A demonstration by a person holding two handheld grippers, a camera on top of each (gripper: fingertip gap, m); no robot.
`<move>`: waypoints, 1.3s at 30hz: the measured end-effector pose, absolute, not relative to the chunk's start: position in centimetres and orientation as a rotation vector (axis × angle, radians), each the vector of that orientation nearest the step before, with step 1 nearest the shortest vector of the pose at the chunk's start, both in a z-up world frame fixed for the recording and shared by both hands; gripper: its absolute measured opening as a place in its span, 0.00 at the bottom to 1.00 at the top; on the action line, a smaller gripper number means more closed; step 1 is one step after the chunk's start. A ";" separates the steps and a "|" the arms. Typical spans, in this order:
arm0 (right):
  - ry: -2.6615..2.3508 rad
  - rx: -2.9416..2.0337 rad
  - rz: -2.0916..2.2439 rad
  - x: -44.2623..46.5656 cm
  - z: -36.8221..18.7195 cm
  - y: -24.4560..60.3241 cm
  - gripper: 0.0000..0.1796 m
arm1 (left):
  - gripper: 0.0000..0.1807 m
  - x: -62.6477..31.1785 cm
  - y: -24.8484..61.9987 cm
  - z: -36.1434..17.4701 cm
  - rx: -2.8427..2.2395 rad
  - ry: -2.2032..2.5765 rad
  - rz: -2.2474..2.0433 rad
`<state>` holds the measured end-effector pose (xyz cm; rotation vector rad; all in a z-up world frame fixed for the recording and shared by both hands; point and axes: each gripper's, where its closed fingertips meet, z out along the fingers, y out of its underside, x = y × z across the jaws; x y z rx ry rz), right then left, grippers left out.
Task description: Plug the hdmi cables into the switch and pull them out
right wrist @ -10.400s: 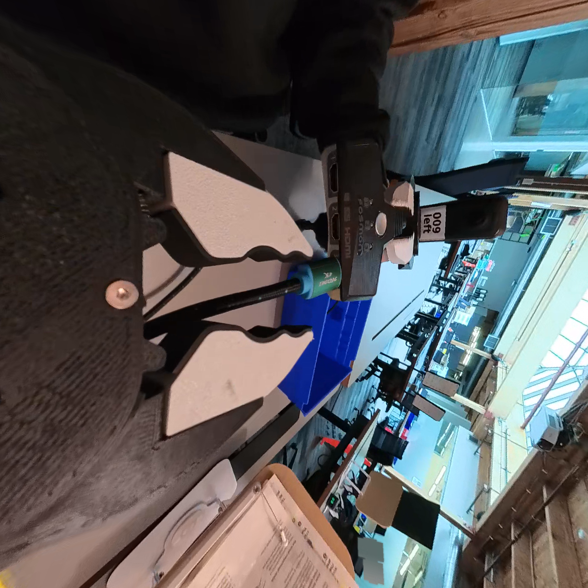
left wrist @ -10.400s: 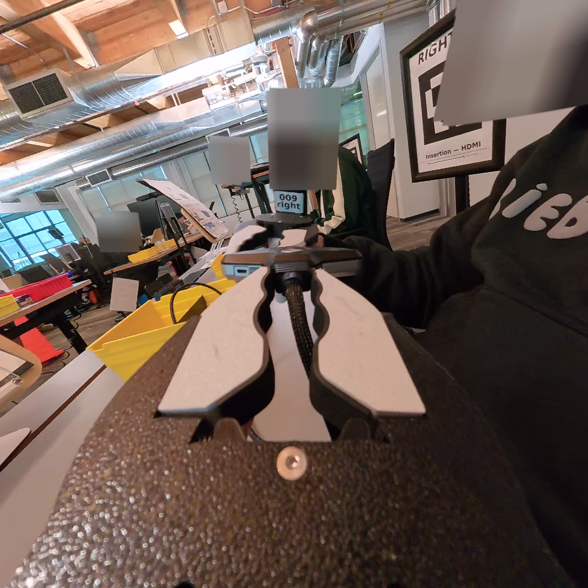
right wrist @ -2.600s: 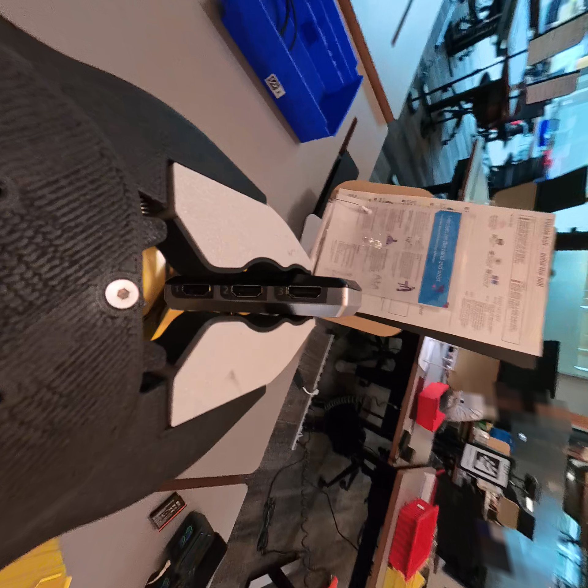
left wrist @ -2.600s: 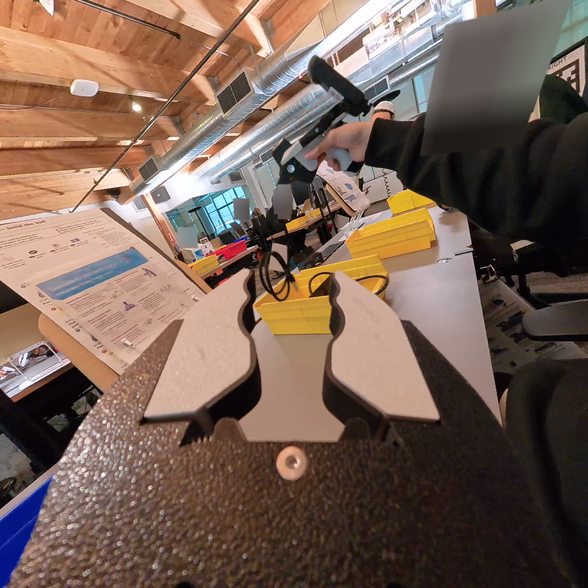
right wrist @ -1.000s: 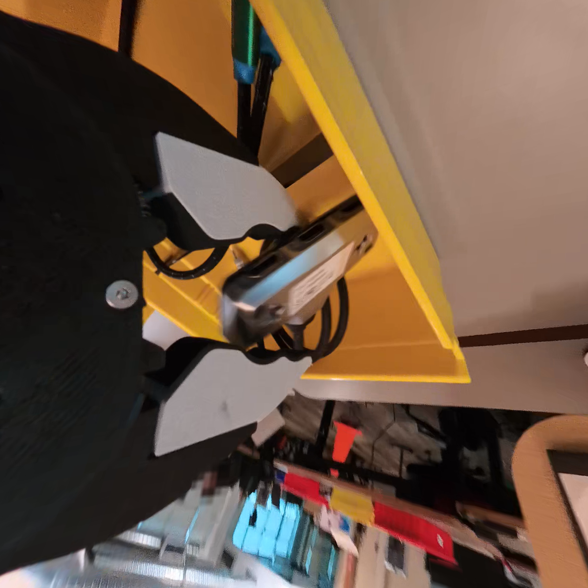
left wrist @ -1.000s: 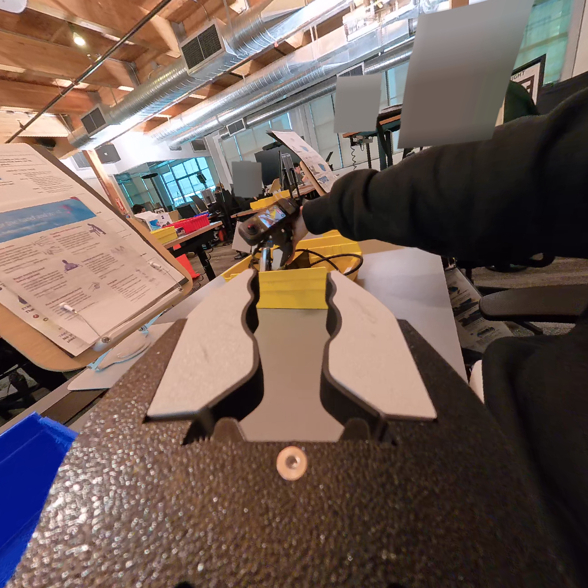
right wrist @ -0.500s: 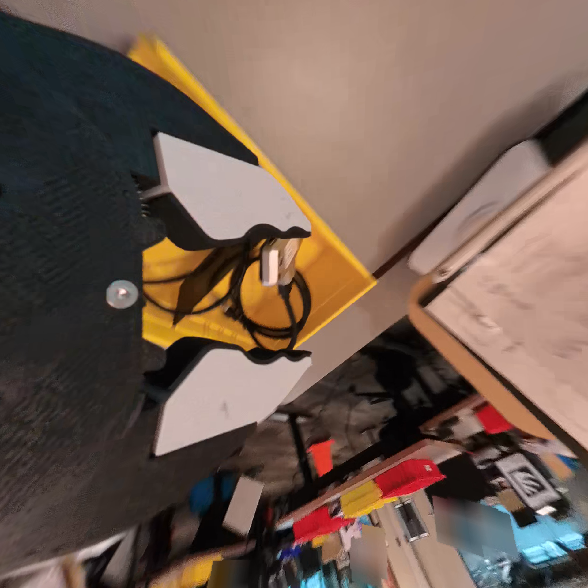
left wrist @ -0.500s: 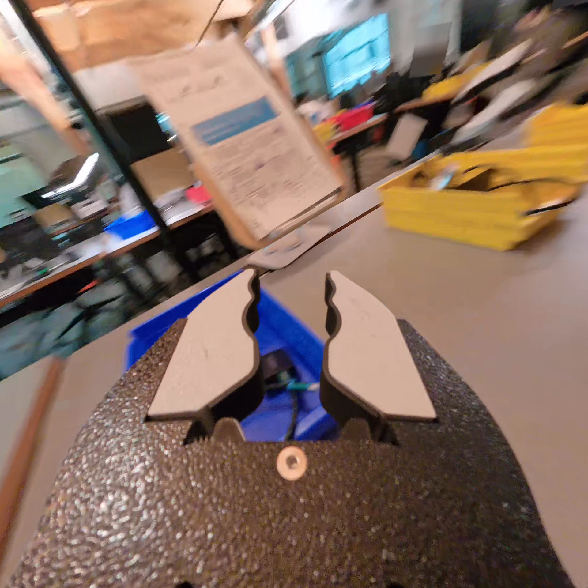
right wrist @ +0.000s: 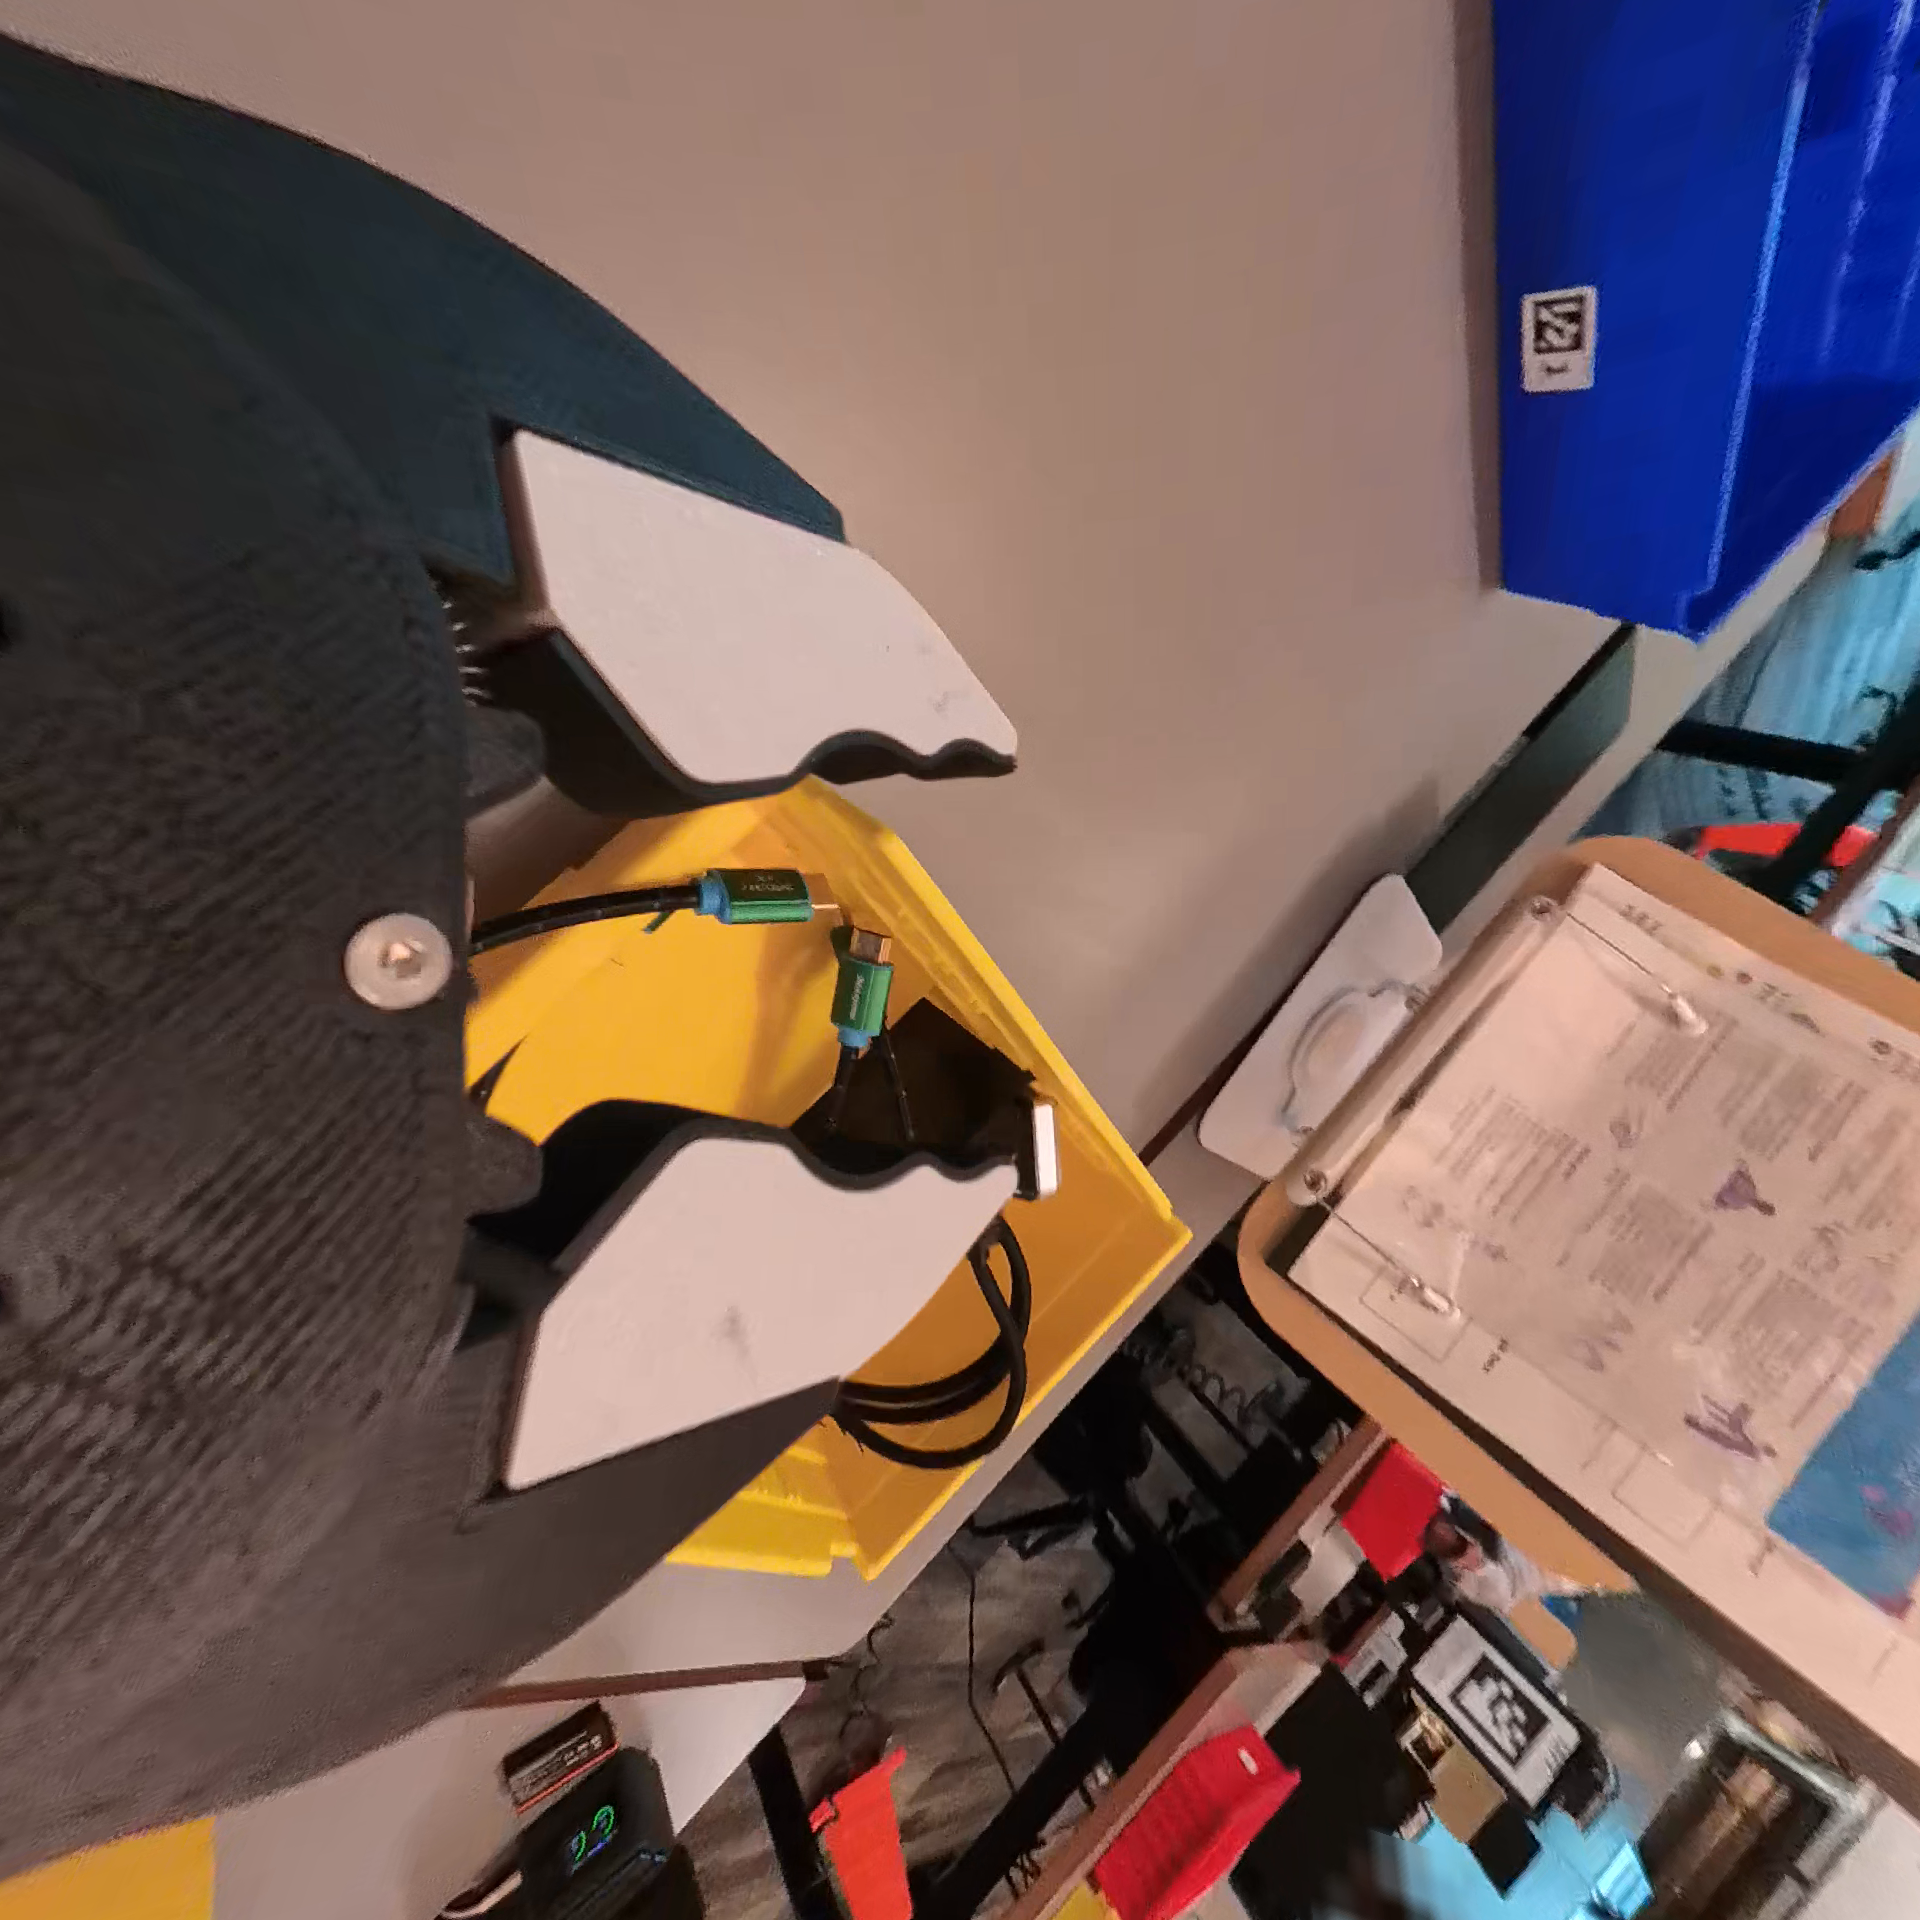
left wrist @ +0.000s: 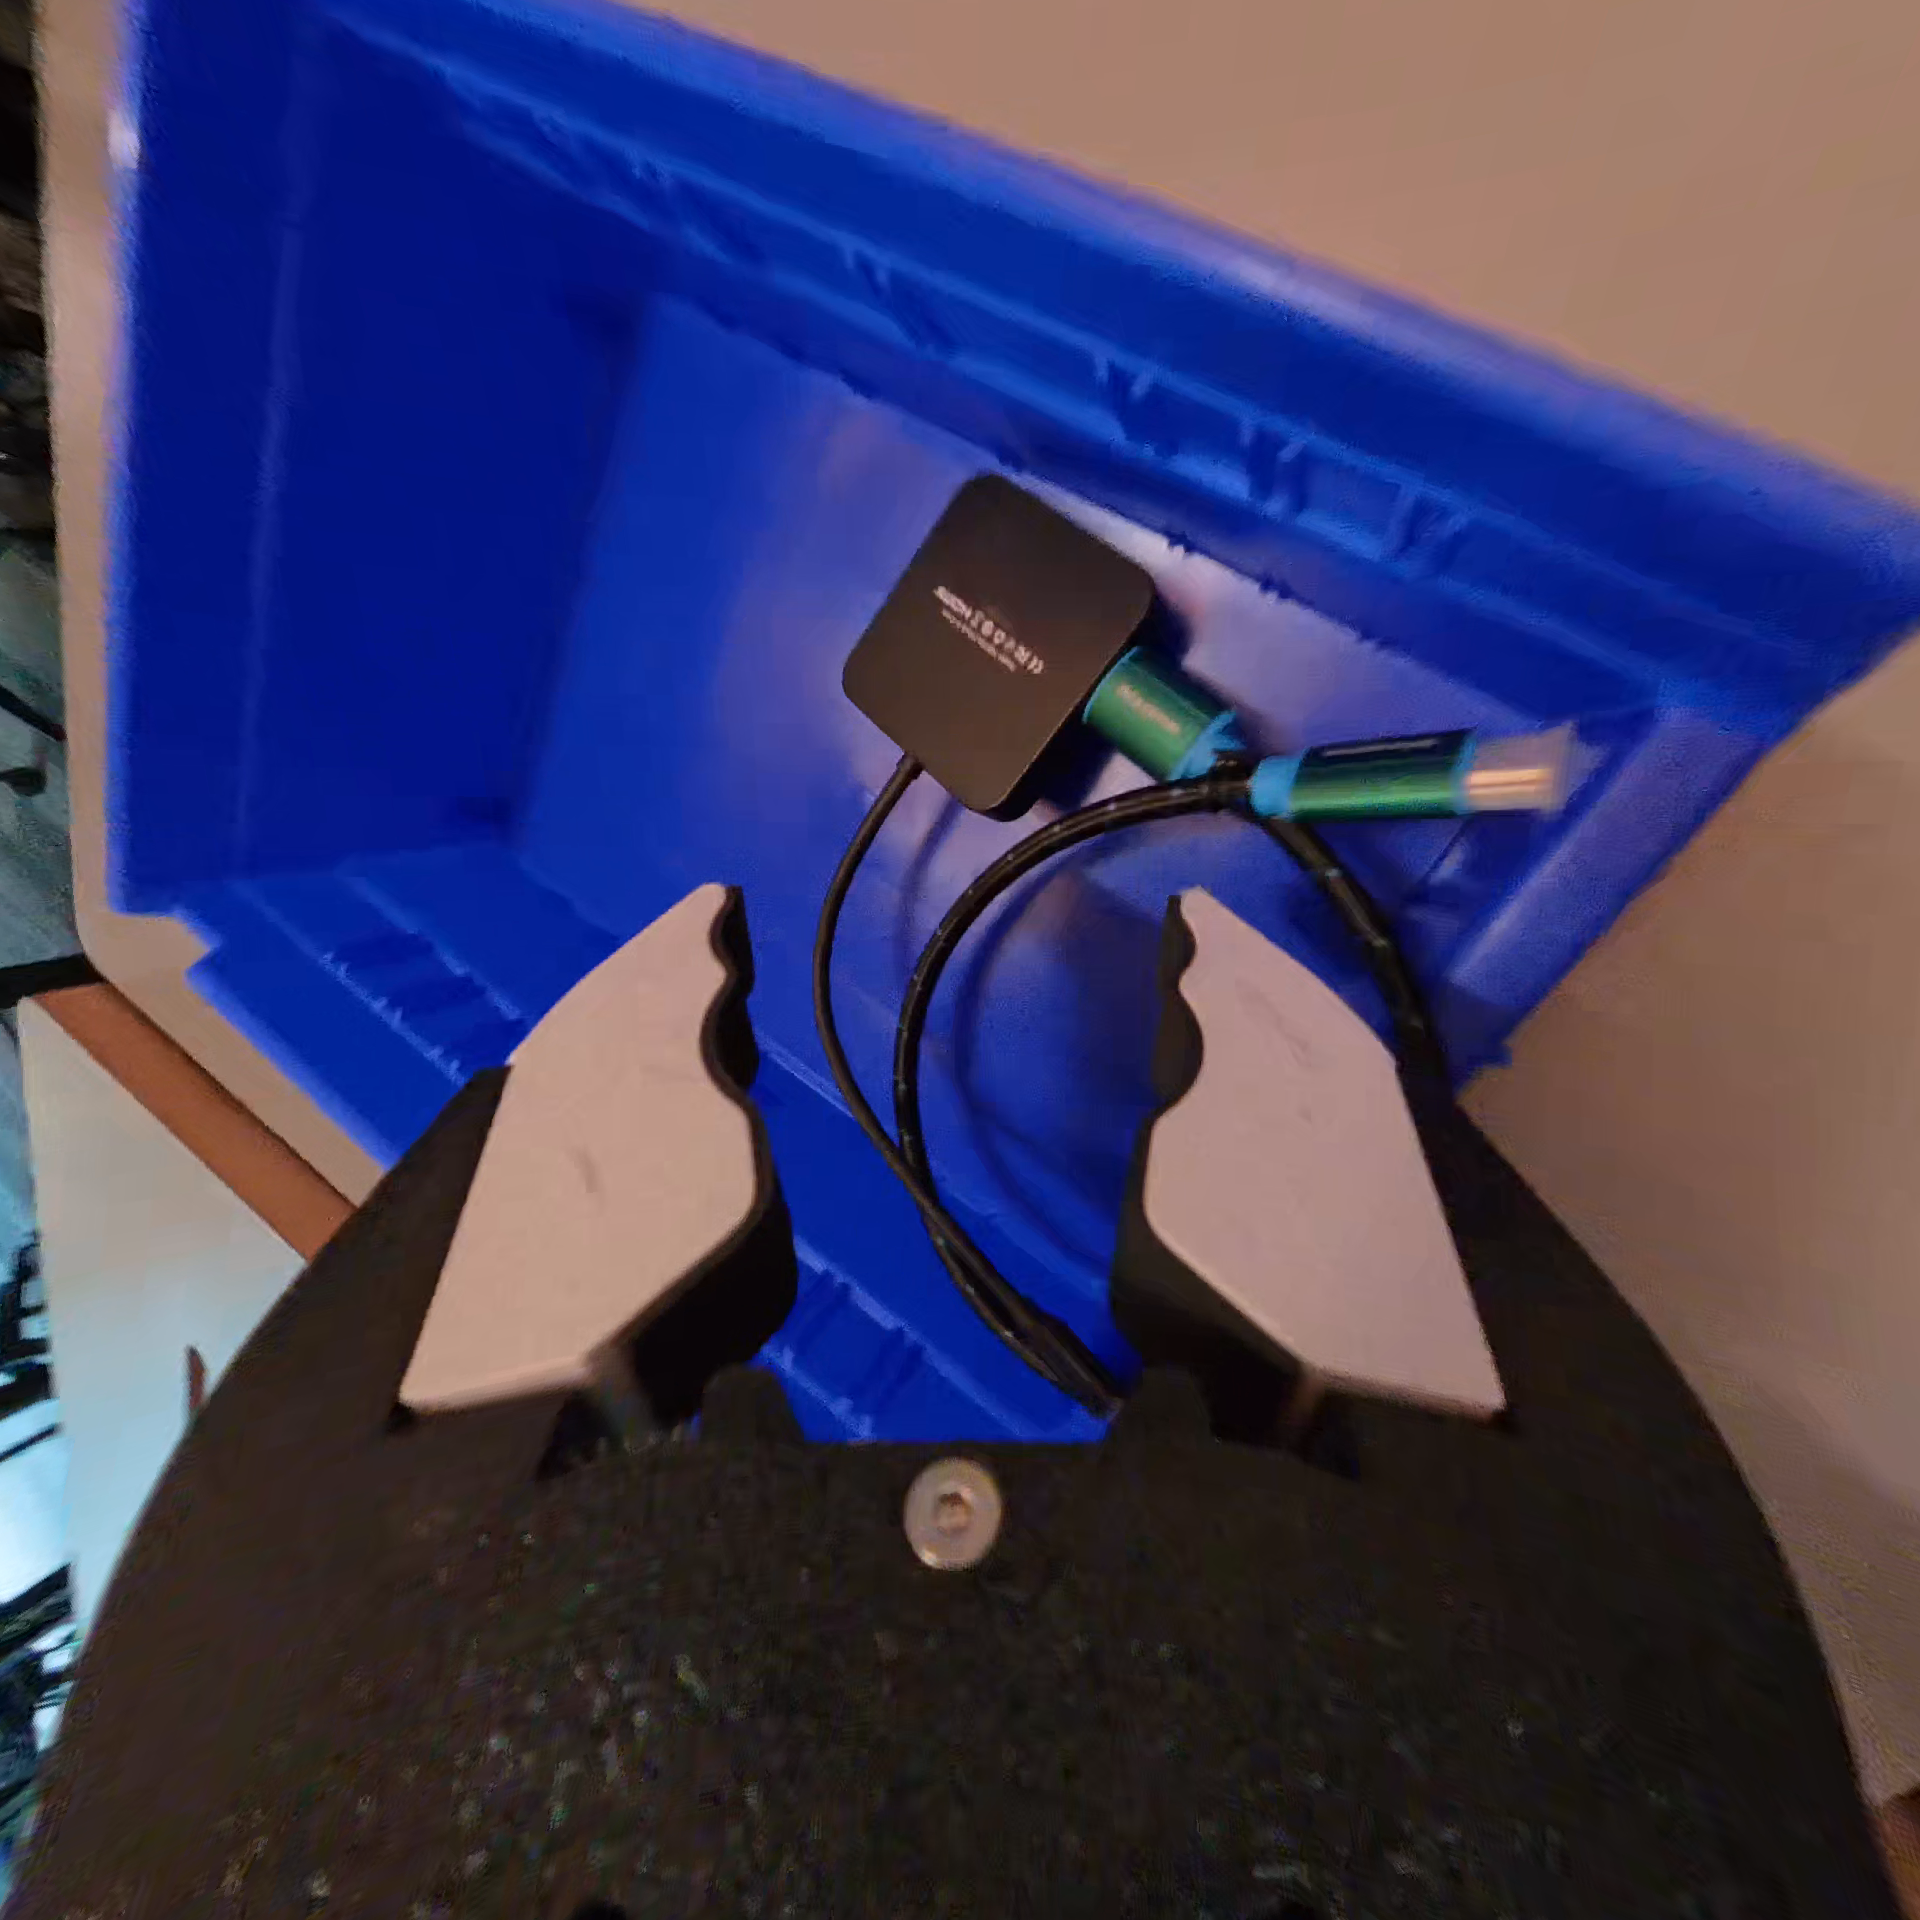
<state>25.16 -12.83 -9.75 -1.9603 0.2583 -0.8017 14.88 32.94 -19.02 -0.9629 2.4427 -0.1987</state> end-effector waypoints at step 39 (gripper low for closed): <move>0.004 -1.564 -0.591 16.5 -4.2 -3.2 0.51 | 0.09 13.3 18.1 -3.2 0.063 1.687 -0.074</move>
